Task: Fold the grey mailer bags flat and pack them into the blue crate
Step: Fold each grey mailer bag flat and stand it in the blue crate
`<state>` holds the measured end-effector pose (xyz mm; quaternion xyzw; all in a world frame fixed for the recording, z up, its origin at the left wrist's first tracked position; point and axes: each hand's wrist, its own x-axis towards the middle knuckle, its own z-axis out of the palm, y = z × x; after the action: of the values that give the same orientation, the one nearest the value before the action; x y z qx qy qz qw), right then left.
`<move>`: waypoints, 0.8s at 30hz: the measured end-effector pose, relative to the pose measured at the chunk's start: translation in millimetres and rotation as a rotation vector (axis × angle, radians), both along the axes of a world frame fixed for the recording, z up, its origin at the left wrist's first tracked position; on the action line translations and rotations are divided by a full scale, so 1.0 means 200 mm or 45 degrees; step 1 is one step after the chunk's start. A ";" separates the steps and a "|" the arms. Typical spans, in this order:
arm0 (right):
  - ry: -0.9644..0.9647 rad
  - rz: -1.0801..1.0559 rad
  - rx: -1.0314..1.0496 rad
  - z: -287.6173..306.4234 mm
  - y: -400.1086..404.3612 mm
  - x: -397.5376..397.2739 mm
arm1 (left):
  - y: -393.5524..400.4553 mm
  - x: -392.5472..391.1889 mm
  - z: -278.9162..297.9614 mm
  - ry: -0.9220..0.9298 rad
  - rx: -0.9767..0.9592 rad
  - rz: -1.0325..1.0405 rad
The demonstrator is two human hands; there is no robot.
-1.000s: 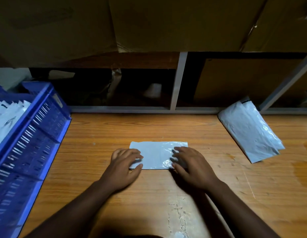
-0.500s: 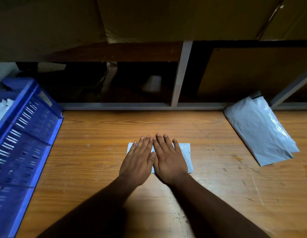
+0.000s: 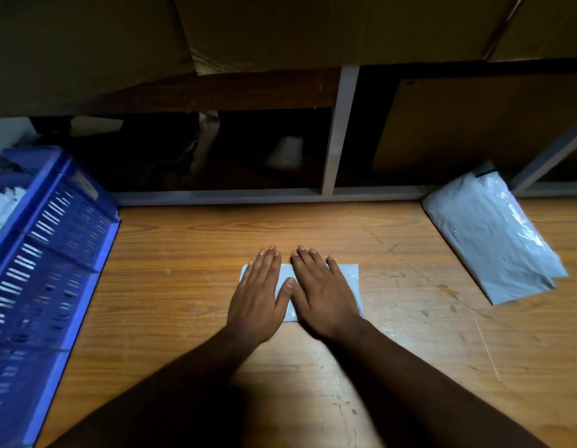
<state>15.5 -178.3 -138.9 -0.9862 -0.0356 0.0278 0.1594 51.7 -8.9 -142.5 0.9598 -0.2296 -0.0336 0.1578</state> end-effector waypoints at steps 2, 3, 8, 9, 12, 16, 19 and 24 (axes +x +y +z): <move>-0.041 -0.135 -0.084 0.01 -0.05 -0.02 | 0.01 0.01 0.01 -0.002 0.082 0.029; -0.033 -0.184 -0.118 0.01 -0.07 -0.03 | 0.01 0.02 0.00 0.002 0.144 0.030; -0.019 -0.212 -0.054 -0.04 -0.10 -0.04 | 0.01 0.01 -0.02 -0.013 0.223 0.060; -0.012 -0.210 -0.059 -0.04 -0.09 -0.04 | 0.01 0.02 -0.03 -0.006 0.223 0.057; 0.008 -0.195 -0.053 -0.03 -0.10 -0.04 | 0.01 0.01 -0.02 0.022 0.236 0.050; 0.035 -0.096 -0.049 -0.03 -0.20 -0.06 | 0.04 0.04 -0.02 0.045 0.180 0.033; 0.061 -0.154 -0.064 -0.03 -0.27 -0.11 | 0.08 0.03 -0.01 0.046 0.147 0.036; -0.104 -0.130 -0.029 0.03 -0.10 -0.02 | 0.01 0.03 0.05 -0.053 0.065 -0.070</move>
<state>11.8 -198.9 -132.1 -0.9888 0.0087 -0.0203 0.1478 58.0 -7.5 -132.9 0.9574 -0.2580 -0.0239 0.1274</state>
